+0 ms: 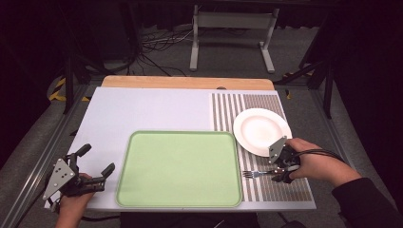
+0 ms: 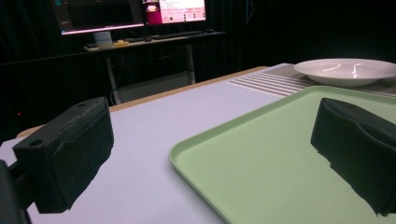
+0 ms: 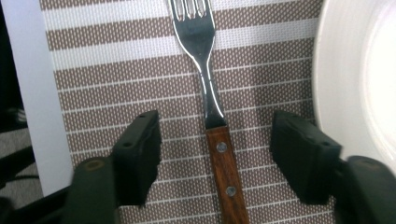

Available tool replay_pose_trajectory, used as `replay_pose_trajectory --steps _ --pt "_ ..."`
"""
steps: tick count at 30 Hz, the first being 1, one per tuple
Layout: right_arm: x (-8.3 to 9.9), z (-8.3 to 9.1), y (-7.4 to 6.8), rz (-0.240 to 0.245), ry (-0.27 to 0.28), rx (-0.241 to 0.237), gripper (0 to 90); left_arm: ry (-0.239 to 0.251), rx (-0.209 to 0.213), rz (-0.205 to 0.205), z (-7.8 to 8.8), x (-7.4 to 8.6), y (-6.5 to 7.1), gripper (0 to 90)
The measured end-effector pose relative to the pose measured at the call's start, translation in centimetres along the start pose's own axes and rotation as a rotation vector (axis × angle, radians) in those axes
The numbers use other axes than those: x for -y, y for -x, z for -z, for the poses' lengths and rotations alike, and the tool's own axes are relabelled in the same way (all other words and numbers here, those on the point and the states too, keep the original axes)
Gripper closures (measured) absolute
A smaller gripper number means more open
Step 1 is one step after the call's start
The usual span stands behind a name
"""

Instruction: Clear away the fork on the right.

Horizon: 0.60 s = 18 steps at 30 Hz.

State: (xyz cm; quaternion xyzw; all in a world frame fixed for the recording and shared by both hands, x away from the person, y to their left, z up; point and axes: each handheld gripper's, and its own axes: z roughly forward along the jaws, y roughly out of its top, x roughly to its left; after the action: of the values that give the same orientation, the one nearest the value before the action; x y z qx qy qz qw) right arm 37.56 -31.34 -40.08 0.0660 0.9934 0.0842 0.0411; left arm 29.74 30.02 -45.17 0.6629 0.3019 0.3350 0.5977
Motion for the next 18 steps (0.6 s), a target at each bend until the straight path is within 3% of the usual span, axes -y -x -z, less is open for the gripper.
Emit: replay_pose_trajectory --steps 8,18 --pt "-0.32 -0.65 0.25 0.061 -0.085 -0.016 56.0 0.000 0.000 0.000 0.00 0.00 0.00 0.0" --pt "-0.72 -1.08 0.46 0.095 -0.153 -0.025 75.6 0.000 0.001 -0.003 0.02 -0.02 -0.01 0.0"
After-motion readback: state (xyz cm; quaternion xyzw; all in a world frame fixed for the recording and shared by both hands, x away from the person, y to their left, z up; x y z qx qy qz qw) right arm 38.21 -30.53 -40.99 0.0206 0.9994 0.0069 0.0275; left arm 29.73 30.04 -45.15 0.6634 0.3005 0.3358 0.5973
